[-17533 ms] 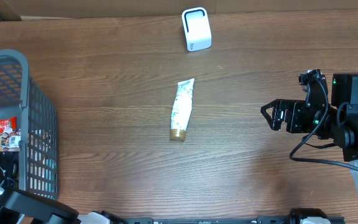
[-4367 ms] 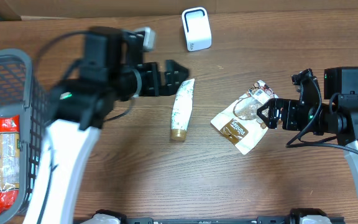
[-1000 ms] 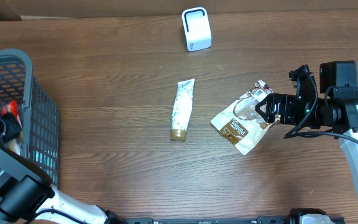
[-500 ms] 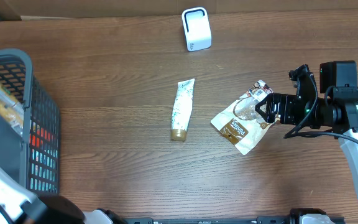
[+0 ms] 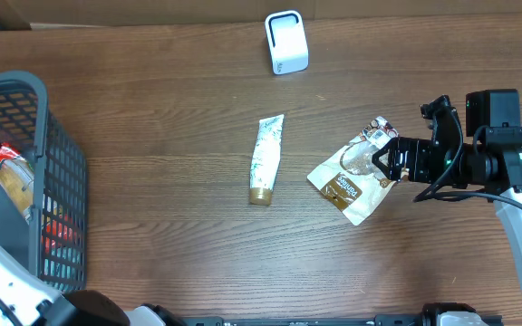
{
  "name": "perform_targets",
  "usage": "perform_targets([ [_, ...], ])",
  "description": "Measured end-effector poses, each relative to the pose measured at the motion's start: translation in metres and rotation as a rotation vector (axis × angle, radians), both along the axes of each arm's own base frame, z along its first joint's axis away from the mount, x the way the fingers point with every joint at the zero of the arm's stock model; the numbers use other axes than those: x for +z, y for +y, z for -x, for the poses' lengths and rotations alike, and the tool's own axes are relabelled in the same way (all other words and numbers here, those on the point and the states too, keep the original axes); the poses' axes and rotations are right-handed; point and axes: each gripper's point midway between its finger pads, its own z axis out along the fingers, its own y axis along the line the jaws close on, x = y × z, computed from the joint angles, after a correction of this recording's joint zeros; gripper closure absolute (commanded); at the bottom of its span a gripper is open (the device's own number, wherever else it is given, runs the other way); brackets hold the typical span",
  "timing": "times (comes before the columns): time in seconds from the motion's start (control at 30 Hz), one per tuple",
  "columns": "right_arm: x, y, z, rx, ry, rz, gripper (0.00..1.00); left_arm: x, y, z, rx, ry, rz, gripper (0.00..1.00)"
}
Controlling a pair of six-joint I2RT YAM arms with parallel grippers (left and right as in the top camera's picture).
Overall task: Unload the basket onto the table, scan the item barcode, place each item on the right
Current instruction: 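Grasp the red-topped spaghetti package in the basket with the left gripper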
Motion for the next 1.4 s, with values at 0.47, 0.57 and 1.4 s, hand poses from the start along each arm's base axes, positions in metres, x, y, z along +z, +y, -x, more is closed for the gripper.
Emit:
perform_targets([
  [0.47,0.0,0.0,0.0,0.0,0.001,0.0,0.0,-0.162,0.021,0.0,0.094,0.287,0.285,0.0],
  [0.57,0.0,0.0,0.0,0.0,0.002,0.0,0.0,-0.182,0.024,0.001,0.109,0.325,0.31,0.0],
  [1.4,-0.001,0.0,0.003,0.0,0.014,0.0,0.0,-0.262,0.03,0.024,0.215,0.478,0.348,0.96],
])
